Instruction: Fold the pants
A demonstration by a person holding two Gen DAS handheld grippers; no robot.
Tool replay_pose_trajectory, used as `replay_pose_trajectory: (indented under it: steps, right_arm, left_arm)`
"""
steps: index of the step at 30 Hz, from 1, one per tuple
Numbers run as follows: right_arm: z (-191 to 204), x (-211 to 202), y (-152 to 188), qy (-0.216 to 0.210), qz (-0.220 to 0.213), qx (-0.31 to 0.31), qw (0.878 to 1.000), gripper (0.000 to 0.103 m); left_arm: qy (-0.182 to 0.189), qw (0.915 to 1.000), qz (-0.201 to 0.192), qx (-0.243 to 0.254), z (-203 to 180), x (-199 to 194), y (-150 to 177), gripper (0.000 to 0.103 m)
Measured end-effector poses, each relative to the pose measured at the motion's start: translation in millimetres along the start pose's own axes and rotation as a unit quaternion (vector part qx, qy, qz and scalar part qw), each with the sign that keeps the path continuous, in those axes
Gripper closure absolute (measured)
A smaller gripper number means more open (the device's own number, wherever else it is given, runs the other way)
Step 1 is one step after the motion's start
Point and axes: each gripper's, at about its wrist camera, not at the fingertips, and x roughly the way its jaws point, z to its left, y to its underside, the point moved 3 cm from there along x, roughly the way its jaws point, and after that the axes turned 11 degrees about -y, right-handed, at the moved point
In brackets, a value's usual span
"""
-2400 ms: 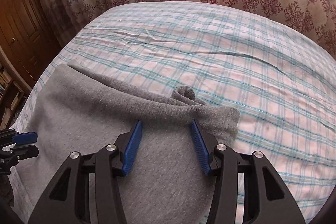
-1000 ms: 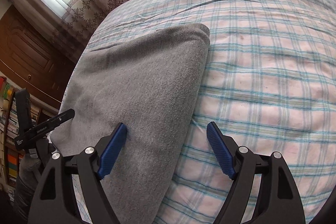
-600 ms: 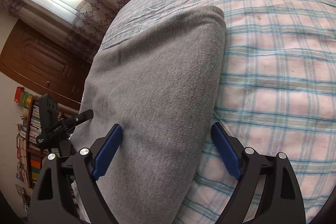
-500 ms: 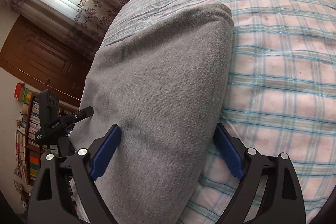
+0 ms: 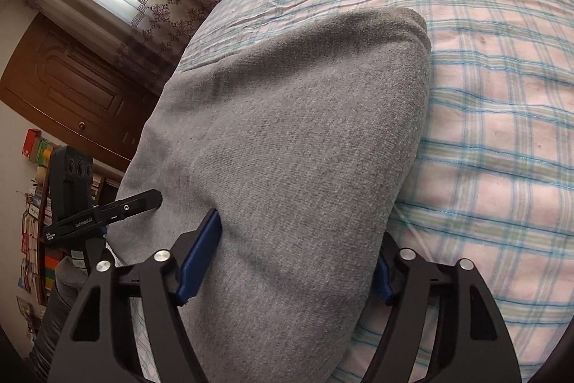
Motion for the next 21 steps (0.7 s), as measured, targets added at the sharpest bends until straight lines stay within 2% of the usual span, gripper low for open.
replay_pose_trajectory:
  steps: [4,7,14,21]
  right_arm:
    - [1.8,-11.6,-1.1,-0.008,0.001,-0.008,1.0,0.056]
    - [14.7,-22.1,-3.9,-0.013,-0.003,-0.027,1.0,0.061]
    - [47.8,-53.3,-7.8,-0.029,-0.016,-0.064,0.997,0.064]
    - [48.1,-102.4,5.4,-0.029,-0.033,-0.068,0.997,0.065]
  left_arm:
    - [-0.001,0.9999,-0.015,-0.005,-2.9,-14.7,1.2,0.053]
    - [0.008,0.9994,-0.032,-0.007,-5.6,-32.6,2.9,0.06]
    - [0.017,0.9988,-0.045,-0.001,-22.4,-58.8,18.9,0.063]
    - [0.038,0.9975,-0.058,0.013,-61.0,-78.5,34.5,0.063]
